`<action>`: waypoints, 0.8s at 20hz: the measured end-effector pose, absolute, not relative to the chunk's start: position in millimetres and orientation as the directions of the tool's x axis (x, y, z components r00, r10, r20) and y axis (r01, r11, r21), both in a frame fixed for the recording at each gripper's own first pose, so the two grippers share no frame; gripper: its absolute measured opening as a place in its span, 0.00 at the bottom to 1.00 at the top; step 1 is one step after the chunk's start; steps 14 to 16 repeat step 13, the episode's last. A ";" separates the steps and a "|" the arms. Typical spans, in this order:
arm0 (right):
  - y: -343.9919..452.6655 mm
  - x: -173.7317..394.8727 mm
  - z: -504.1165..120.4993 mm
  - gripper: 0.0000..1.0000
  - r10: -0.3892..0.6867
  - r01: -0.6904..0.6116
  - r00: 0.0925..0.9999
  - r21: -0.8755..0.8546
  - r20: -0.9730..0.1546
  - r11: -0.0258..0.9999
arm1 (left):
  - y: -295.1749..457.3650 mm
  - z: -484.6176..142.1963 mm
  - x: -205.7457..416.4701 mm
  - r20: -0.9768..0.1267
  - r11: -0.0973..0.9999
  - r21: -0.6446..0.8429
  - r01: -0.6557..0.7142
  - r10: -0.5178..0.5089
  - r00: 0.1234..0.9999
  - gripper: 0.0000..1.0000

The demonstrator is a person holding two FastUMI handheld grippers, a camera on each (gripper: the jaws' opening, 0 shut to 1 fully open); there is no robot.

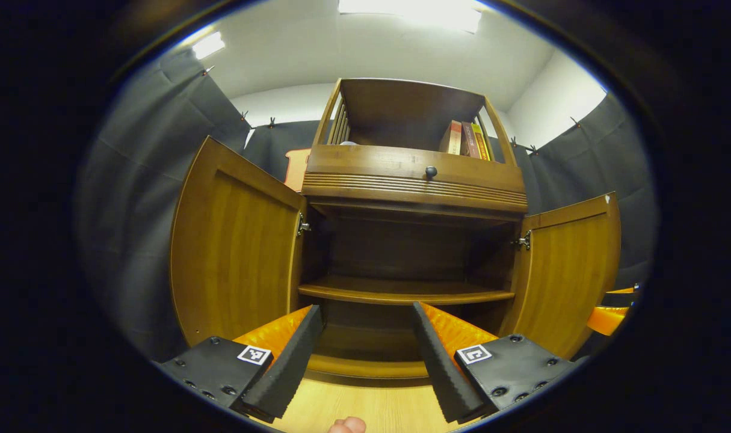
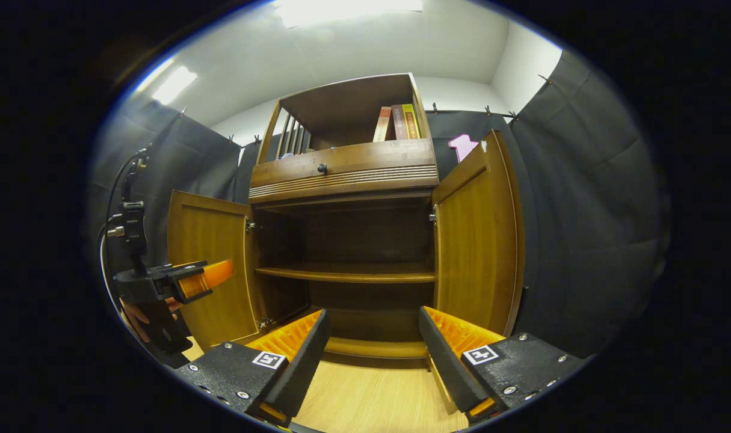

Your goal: Open the right door of the double-door shoe cabinet with the right hand, and open the left door with the left hand.

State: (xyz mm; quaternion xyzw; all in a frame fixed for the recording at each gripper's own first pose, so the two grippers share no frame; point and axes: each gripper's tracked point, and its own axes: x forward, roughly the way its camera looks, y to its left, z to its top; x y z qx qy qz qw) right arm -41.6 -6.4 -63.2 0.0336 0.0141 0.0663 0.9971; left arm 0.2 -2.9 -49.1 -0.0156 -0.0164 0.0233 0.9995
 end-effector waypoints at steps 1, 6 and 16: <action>-4.5 -41.8 -62.1 1.00 0.136 -0.134 0.991 0.067 -0.021 0.989 | -1.6 -47.4 0.1 0.037 0.999 -0.027 -0.045 0.046 0.998 0.95; 3.4 -41.0 -60.8 1.00 0.148 -0.147 0.989 0.065 -0.016 0.987 | 3.2 -43.0 -0.9 0.053 0.999 -0.015 -0.051 0.052 0.997 0.95; 4.7 -38.1 -57.6 1.00 0.149 -0.148 0.989 0.068 -0.007 0.987 | 5.8 -38.0 0.4 0.069 0.999 0.000 -0.048 0.048 0.996 0.94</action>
